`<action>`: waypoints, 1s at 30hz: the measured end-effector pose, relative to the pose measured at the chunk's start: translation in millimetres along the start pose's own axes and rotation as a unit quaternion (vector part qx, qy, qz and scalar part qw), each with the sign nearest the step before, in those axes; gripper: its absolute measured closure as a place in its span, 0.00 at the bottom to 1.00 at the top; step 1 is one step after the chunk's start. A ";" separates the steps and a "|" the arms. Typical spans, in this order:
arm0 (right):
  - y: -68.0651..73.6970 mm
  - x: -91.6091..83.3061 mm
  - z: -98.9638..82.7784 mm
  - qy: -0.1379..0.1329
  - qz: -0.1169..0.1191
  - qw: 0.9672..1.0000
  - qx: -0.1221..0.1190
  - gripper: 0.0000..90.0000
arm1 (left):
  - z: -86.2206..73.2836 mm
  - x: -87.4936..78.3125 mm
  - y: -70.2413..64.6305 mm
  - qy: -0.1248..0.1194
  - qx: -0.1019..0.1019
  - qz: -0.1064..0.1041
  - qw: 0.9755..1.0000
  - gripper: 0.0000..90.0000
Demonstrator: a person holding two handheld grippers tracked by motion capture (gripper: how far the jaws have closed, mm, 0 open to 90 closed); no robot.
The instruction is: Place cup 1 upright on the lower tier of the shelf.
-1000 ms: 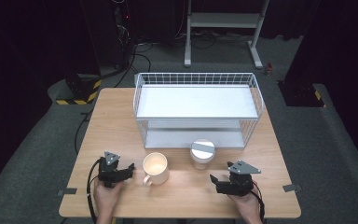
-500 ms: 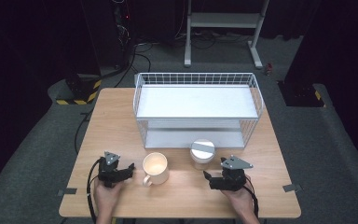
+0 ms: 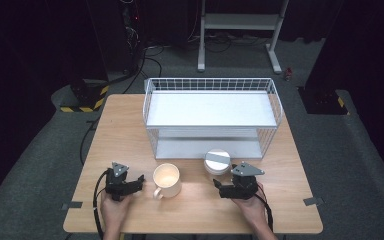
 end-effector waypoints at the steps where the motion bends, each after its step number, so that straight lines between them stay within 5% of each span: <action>1: 0.3 1.0 0.6 0.001 0.000 1.000 0.002 0.11 | 0.0 -0.1 0.0 0.000 0.001 0.000 1.000 0.21; 30: 0.3 22.9 14.1 -0.006 -0.002 1.000 0.005 0.11 | 0.0 0.0 0.0 0.000 0.000 0.000 1.000 0.21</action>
Point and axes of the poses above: each handheld gripper's, and its own axes: x roughly forward along the jaws, z roughly out of its top, y roughly to its left, the point moved 3 cm from there along x, roughly forward along the jaws, and after that the axes turned 4 degrees about z, right-handed, at the moved point
